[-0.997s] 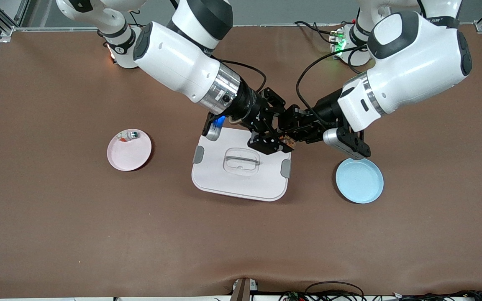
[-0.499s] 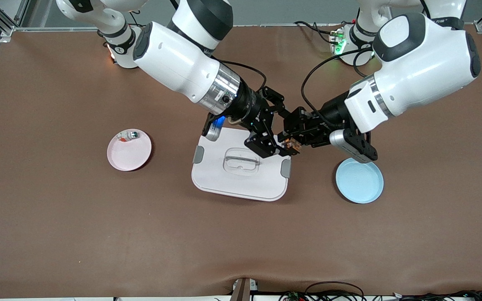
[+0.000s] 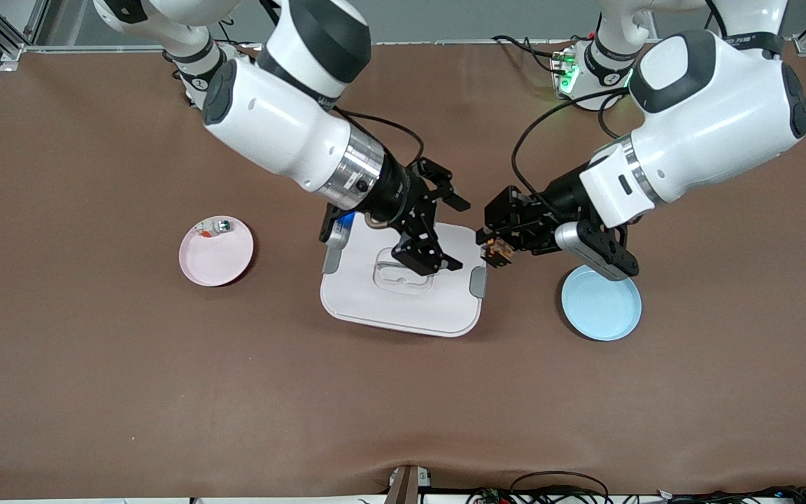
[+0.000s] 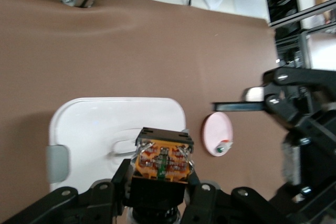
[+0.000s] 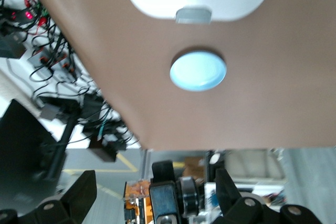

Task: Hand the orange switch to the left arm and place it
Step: 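Open the right gripper and pull the left gripper away with the switch, then lower the switch onto the blue plate while the right gripper withdraws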

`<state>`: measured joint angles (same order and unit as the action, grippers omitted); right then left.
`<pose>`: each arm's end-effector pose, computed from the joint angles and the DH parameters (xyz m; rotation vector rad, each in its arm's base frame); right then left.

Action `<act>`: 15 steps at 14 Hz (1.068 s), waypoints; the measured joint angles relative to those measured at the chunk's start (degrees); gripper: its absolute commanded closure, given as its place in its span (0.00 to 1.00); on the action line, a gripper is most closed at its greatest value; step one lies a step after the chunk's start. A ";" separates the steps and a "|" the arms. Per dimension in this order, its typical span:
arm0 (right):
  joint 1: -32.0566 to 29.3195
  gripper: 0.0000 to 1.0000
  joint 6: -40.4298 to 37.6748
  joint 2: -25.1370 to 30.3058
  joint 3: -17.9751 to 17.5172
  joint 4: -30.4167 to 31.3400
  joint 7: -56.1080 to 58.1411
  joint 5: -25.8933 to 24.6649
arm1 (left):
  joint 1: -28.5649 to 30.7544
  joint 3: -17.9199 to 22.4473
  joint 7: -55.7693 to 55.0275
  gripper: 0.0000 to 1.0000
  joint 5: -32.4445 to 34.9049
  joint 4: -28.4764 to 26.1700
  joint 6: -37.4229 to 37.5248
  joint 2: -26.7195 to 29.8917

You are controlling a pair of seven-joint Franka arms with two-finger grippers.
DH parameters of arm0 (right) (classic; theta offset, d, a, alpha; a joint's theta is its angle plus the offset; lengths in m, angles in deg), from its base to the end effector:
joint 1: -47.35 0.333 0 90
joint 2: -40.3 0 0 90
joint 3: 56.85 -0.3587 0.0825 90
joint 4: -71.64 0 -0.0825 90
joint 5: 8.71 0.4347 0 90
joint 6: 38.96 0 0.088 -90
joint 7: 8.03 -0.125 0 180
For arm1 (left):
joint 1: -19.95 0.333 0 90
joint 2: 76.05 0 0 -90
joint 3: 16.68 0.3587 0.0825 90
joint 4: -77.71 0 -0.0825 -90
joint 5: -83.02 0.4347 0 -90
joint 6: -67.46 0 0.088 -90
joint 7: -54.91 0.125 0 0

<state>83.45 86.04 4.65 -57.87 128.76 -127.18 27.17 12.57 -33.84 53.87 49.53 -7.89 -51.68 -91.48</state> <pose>0.6675 0.5364 0.5892 -1.6329 1.7777 0.6182 0.6687 -0.3156 0.5846 2.4420 -0.2194 0.2138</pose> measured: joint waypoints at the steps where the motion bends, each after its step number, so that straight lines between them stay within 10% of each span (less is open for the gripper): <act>1: -0.80 0.00 -3.33 0.00 0.00 -0.32 3.19 0.00 | 0.52 0.04 0.70 1.00 1.34 -0.04 1.35 -0.11; 10: -11.42 0.00 -33.57 1.70 0.71 -2.03 38.64 -0.79 | 7.33 0.15 24.93 1.00 18.83 -4.82 13.23 -0.56; 15: -15.64 0.00 -50.21 2.74 0.81 -2.12 58.76 -11.15 | 10.30 0.20 39.61 1.00 29.66 -10.38 12.73 -1.00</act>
<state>67.81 35.83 7.39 -57.05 126.64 -68.42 16.03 22.88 -33.64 93.48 79.19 -18.27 -38.96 -92.48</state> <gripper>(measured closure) 0.000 0.568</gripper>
